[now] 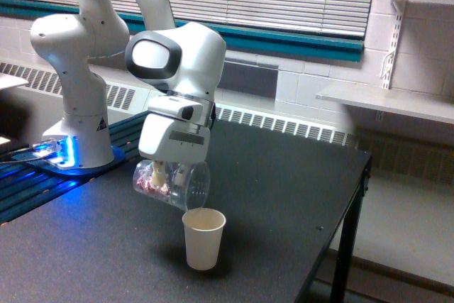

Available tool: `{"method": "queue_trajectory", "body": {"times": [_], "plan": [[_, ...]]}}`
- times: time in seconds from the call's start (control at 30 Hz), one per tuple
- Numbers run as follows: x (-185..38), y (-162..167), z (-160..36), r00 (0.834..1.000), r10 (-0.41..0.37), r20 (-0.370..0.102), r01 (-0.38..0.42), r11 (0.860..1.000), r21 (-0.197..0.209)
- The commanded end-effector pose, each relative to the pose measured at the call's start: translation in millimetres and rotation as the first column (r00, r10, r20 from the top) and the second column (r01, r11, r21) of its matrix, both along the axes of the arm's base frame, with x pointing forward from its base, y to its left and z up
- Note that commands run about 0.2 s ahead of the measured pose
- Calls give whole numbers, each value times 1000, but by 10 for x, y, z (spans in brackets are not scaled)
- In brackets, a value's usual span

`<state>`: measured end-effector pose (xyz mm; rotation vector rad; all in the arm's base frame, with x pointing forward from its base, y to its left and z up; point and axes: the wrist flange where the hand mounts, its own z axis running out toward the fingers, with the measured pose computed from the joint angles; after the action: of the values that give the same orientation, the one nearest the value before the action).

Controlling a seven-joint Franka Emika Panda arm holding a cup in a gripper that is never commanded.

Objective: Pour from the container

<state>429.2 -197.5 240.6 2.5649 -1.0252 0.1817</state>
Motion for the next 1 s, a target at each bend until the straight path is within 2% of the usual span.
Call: {"method": "queue_trajectory", "body": {"times": [0.03,0.5,1.0], "plan": [[104,60,12,1000,7,-2,-8,1000,-18],[290,199,19,997,66,-38,-68,996,-63],[222,210,-57,994,84,-71,-90,993,-82]]}}
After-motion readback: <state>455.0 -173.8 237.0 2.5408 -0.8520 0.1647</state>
